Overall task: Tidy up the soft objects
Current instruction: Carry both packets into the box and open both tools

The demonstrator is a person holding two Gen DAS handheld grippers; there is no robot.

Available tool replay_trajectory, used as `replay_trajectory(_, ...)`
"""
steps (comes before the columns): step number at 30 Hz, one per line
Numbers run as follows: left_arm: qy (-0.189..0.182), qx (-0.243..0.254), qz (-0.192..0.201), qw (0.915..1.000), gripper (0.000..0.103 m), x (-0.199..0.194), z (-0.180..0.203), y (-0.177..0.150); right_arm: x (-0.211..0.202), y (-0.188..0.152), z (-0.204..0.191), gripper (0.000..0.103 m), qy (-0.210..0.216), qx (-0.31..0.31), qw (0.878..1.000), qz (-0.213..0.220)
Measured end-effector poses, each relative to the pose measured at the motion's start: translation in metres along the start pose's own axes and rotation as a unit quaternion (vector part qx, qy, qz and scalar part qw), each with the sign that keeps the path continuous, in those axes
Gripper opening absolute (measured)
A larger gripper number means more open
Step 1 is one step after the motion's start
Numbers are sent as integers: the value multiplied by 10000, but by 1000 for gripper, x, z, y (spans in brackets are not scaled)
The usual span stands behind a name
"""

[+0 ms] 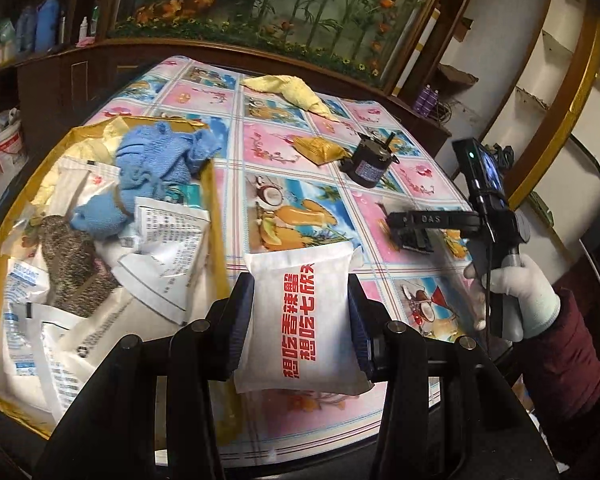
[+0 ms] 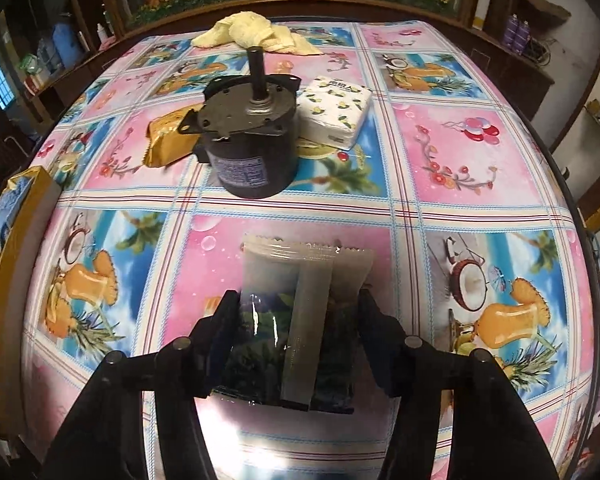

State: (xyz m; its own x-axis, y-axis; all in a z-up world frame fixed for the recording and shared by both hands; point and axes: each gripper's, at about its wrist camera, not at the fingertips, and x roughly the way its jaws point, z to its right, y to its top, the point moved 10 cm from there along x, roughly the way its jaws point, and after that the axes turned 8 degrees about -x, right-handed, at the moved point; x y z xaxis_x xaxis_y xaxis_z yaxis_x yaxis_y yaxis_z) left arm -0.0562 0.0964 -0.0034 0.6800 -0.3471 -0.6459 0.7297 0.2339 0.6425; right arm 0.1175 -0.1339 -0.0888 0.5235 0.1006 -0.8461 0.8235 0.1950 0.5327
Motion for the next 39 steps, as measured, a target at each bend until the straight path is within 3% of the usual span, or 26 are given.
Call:
replay_trajectory(5,172,-421,324,9984,44,-26,-42,18,-13,-12,-3,55,589,296,9977,124)
replay_trajectory(10,452,-899,511,9936,45,-43,-87,37,-45,-6,-33,55,1177,240,9916,483)
replay_trajectory(15,682,-972,656,9908,45,-44,-107,61,-79,16,-97,55,1893,-287,9776,880)
replay_trajectory(23,939,-1173,655,9865,45,-13,-144,116,-83,34,-209,55,2636,-1119,9555,709)
replay_trajectory(27,1300,-1181,770,9814,47,9,-172,148,-74,41,-248,55,2783,-1323,9493,619)
replay_trajectory(29,1441,-1245,673,9794,53,24,-189,156,-69,46,-267,55,2879,-1373,9462,546)
replay_trajectory(33,1167,-1562,358,9801,57,43,-205,154,-66,47,-299,55,2925,-1627,9411,488)
replay_trajectory(36,946,-1620,411,9814,58,35,-201,153,-62,42,-322,56,2915,-1857,9374,420)
replay_trajectory(39,842,-1528,524,9833,66,24,-194,158,-53,34,-341,58,2839,-2023,9367,327)
